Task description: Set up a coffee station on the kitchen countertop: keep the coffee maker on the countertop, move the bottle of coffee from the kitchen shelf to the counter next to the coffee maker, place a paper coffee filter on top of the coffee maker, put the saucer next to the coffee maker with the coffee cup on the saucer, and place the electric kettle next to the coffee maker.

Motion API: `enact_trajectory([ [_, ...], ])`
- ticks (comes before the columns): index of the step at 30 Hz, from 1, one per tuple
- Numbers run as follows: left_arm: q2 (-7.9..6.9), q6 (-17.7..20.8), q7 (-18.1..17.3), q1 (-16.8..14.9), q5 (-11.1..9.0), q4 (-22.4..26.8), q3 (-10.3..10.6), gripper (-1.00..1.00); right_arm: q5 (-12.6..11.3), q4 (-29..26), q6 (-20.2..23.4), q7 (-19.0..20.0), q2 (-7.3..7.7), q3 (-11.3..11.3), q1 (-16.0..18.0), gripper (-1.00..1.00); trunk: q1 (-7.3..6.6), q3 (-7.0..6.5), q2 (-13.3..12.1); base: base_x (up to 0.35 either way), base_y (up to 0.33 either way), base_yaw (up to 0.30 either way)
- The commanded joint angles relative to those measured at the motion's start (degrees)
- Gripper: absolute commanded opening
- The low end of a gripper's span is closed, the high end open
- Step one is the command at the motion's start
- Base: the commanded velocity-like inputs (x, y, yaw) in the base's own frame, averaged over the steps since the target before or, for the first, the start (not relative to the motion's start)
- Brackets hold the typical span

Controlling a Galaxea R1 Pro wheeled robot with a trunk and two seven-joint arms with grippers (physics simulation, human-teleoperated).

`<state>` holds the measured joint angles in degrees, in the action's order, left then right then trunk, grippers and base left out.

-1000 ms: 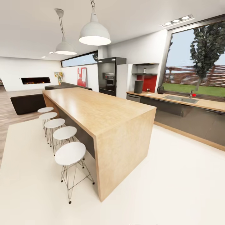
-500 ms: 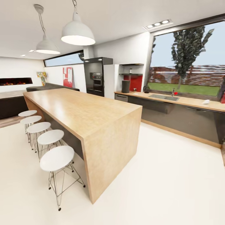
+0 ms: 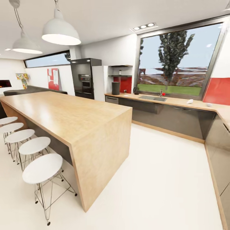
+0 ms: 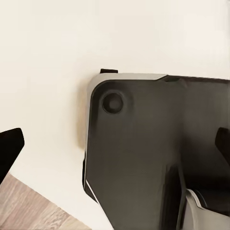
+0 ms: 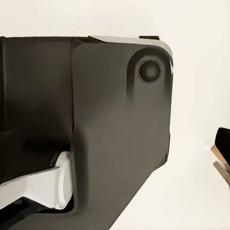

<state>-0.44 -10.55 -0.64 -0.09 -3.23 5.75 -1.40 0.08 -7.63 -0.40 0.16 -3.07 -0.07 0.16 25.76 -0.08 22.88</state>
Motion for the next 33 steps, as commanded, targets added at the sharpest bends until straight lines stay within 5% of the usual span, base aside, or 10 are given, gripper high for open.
enact_trajectory([
  [1, 0.00, -0.2, -0.1, 0.0, -0.3, 0.0, -0.1, 1.00, 0.0, 0.0, 0.0, 0.0, -0.01, 0.0, 0.0, 1.00, 0.02, 0.02, 0.0, 0.000, 0.000, -0.267],
  [33, 0.29, -0.1, -0.1, 0.0, -0.3, 0.0, -0.1, 1.00, 0.0, 0.0, 0.0, 0.0, -0.01, 0.0, 0.0, 1.00, 0.02, 0.02, 0.0, 0.000, 0.000, -0.267],
])
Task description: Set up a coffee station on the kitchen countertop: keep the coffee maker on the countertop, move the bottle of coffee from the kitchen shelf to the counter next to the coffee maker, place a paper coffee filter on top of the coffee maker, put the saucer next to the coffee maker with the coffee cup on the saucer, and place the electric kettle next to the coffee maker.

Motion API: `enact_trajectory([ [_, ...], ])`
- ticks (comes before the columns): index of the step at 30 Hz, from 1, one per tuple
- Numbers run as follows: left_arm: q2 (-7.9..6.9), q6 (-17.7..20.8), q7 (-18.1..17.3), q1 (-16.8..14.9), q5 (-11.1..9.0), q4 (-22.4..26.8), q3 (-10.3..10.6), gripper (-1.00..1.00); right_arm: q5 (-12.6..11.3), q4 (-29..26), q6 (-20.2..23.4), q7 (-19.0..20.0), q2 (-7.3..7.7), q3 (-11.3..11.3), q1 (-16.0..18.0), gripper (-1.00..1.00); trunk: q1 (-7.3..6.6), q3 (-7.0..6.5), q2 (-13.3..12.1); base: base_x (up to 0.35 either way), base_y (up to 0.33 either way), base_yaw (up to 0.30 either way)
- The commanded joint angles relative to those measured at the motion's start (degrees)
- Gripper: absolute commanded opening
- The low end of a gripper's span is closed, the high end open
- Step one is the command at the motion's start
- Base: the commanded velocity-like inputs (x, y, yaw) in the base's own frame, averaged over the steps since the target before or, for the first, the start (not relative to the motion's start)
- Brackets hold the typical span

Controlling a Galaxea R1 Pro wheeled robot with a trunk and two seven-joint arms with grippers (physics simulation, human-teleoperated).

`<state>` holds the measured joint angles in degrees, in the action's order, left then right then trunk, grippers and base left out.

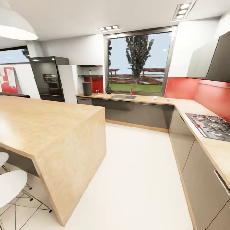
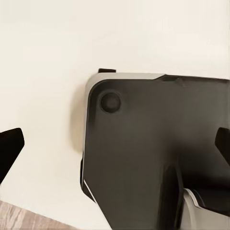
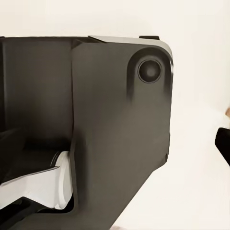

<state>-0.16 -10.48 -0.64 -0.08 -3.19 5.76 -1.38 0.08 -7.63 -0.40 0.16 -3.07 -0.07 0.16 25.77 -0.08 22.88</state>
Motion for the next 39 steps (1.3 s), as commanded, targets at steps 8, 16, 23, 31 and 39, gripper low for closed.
enact_trajectory([
  [8, 0.19, -0.2, -0.1, 0.0, -0.3, 0.0, 0.0, 1.00, 0.0, 0.1, 0.0, 0.0, -0.01, 0.0, 0.0, 1.00, 0.02, 0.02, 0.0, 0.000, 0.000, -0.267],
  [16, 0.24, -0.1, -0.1, 0.0, 0.3, -0.3, 0.5, 1.00, 0.0, 0.1, 0.0, 0.0, -0.01, 0.0, 0.0, 1.00, 0.02, 0.02, 0.0, 0.000, 0.000, -0.267],
  [23, 0.17, -0.2, -0.1, 0.0, 0.3, -0.4, 0.7, 1.00, 0.0, 0.0, 0.0, 0.0, -0.01, 0.0, 0.0, 1.00, 0.02, 0.02, 0.0, 0.011, 0.000, -0.267],
  [31, 0.15, -0.2, -0.1, 0.0, 0.4, -0.4, 0.8, 1.00, 0.0, 0.1, -0.1, 0.0, -0.01, 0.0, 0.0, 1.00, 0.02, 0.02, 0.0, 0.268, 0.000, -0.267],
  [39, -0.25, -0.2, -0.1, 0.0, 0.5, -0.4, 0.8, 1.00, 0.0, 0.1, -0.1, -0.2, -0.01, 0.0, 0.0, 1.00, 0.02, 0.02, 0.0, 0.334, 0.000, -0.220],
])
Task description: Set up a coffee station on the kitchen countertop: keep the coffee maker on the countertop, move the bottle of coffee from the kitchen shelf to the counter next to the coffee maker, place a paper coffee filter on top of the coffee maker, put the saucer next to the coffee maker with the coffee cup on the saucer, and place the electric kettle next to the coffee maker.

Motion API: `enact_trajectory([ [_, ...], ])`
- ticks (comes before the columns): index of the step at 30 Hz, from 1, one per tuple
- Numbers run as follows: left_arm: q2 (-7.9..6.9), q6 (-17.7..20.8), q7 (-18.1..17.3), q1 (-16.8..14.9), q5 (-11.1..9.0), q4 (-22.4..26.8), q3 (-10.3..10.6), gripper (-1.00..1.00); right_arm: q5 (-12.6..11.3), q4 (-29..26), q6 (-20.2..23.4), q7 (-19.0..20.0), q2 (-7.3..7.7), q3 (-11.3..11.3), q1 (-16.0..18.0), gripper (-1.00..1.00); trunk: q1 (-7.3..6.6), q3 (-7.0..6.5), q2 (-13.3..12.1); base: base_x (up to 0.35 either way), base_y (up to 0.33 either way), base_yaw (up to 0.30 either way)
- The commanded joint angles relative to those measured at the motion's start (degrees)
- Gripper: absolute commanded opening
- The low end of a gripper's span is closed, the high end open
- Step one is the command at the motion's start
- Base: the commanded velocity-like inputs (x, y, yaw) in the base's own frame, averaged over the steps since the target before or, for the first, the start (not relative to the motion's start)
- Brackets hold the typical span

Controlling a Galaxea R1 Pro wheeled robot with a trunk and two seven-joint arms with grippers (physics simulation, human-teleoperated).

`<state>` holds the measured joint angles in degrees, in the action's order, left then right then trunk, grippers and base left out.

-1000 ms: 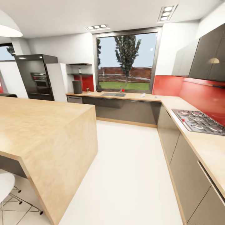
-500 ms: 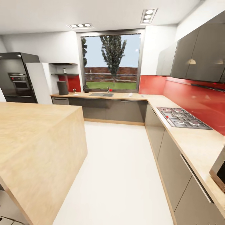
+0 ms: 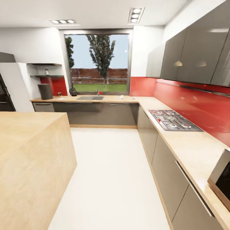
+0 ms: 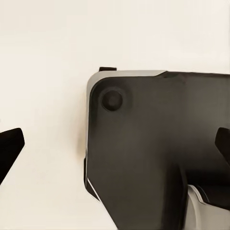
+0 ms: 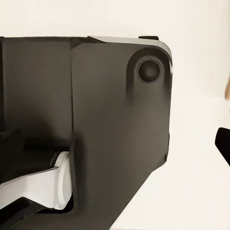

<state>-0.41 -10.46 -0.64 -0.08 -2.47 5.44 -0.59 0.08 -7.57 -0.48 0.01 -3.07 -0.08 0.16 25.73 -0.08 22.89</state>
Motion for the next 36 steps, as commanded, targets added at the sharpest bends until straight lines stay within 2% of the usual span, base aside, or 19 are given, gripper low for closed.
enact_trajectory([
  [1, -0.01, -0.2, -0.1, 0.0, -0.3, 0.0, 0.0, 1.00, 0.0, 0.0, -0.1, 0.0, -0.02, 0.0, 0.0, 1.00, 0.05, 0.02, 0.0, 0.335, 0.000, -0.066],
  [11, -0.23, -0.2, 0.6, -0.1, -0.3, 0.5, -0.3, 1.00, 0.0, -2.2, 0.0, -0.1, -0.18, 0.1, 0.0, 1.00, 0.05, 0.02, 0.0, 0.335, 0.000, -0.005],
  [14, -1.38, -0.2, 0.7, -1.5, -0.1, 1.0, -0.1, 1.00, 0.1, -3.9, 0.0, -0.2, -0.16, 0.1, 0.0, 1.00, 0.05, 0.02, 0.0, 0.335, 0.000, 0.000],
  [18, -3.08, -0.1, 0.7, -4.9, -0.2, 4.1, -0.3, 1.00, 0.2, -6.1, 0.0, -0.2, -0.09, 0.1, 0.0, 1.00, 0.05, 0.02, 0.0, 0.335, 0.000, 0.000],
  [20, -3.33, -0.1, 0.7, -7.1, -0.4, 6.6, -0.4, 1.00, 0.2, -9.7, 0.0, -0.2, 0.19, 0.1, 0.0, 1.00, 0.05, 0.02, 0.0, 0.335, 0.000, 0.000],
  [25, -3.33, -0.1, 0.8, -10.3, -0.7, 8.3, -0.5, 1.00, 0.2, -16.2, 0.0, -0.3, 0.86, 0.1, 0.0, 1.00, 0.05, 0.02, 0.0, 0.335, 0.000, 0.000],
  [27, -3.35, -0.2, 0.8, -12.1, -0.9, 8.5, -0.6, 1.00, 0.2, -23.2, 0.0, -0.3, 1.15, 0.0, 0.0, 1.00, 0.05, 0.02, 0.0, 0.336, 0.000, 0.000],
  [30, -3.44, -0.2, 0.8, -12.2, -0.9, 8.5, -0.7, 1.00, 0.2, -26.3, -0.1, -0.3, 1.20, 0.0, 0.0, 1.00, 0.05, 0.02, 0.0, 0.336, 0.000, 0.000],
  [34, -3.76, -1.1, 0.8, -11.8, -1.0, 8.0, -0.7, 1.00, 0.3, -26.2, -3.9, -0.3, 1.21, -0.1, 0.0, 1.00, 0.05, 0.02, 0.0, 0.336, 0.000, 0.000],
  [36, -3.79, -4.0, 0.8, -11.8, -0.9, 7.7, -0.7, 1.00, 0.3, -24.3, -6.8, -0.2, 1.24, -0.1, 0.0, 1.00, 0.05, 0.02, 0.0, 0.336, 0.000, 0.000],
])
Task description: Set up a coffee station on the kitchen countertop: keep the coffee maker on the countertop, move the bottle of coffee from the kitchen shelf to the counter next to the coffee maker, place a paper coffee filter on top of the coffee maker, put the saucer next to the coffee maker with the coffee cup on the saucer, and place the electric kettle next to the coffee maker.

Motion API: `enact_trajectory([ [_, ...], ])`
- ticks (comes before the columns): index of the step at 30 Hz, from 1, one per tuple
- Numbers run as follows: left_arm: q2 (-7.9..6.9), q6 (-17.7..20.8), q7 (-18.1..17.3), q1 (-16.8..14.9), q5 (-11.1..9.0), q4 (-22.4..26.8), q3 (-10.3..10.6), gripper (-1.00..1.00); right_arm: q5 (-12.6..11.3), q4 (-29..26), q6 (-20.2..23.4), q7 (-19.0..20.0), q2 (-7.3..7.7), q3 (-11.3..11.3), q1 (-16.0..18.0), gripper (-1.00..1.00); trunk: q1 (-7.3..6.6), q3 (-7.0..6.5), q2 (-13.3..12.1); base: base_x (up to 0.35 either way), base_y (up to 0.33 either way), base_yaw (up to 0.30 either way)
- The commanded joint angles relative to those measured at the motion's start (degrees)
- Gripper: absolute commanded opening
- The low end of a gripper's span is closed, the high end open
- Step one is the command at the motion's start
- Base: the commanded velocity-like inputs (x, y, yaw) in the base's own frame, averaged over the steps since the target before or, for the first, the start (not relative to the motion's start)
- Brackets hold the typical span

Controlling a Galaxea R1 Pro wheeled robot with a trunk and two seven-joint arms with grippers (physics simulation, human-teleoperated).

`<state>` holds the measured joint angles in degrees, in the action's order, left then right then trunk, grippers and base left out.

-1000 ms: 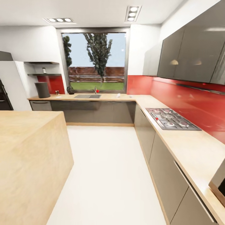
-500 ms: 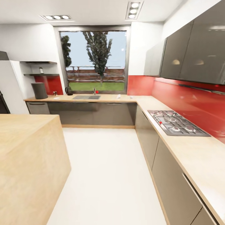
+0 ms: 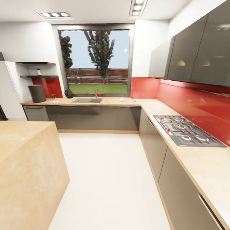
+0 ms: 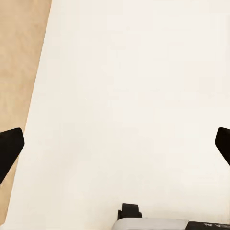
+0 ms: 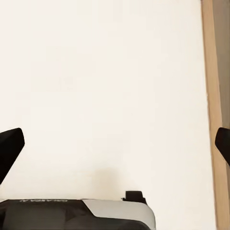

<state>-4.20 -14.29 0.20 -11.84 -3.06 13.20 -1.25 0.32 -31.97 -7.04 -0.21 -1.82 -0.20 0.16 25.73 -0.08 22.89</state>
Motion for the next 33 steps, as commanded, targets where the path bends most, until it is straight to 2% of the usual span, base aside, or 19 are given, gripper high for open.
enact_trajectory([
  [1, 0.01, -1.2, 0.0, 0.0, -0.3, -0.2, 0.0, 1.00, 0.0, 0.8, -0.8, 0.0, 0.17, 0.0, 0.0, 1.00, 0.05, 0.02, 0.0, 0.336, 0.000, 0.000],
  [6, 0.07, -2.2, 0.0, -0.1, -0.4, -0.4, 0.0, 1.00, 0.0, 1.6, -1.4, 0.0, 1.07, -0.1, 0.0, 1.00, 0.05, 0.02, 0.0, 0.336, 0.000, 0.000],
  [33, -0.02, -2.3, -0.1, -0.1, -0.4, -0.5, 0.0, 1.00, 0.0, 1.7, -1.5, 0.0, 1.18, -0.1, 0.0, 1.00, 0.05, 0.02, 0.0, 0.336, 0.000, 0.000],
])
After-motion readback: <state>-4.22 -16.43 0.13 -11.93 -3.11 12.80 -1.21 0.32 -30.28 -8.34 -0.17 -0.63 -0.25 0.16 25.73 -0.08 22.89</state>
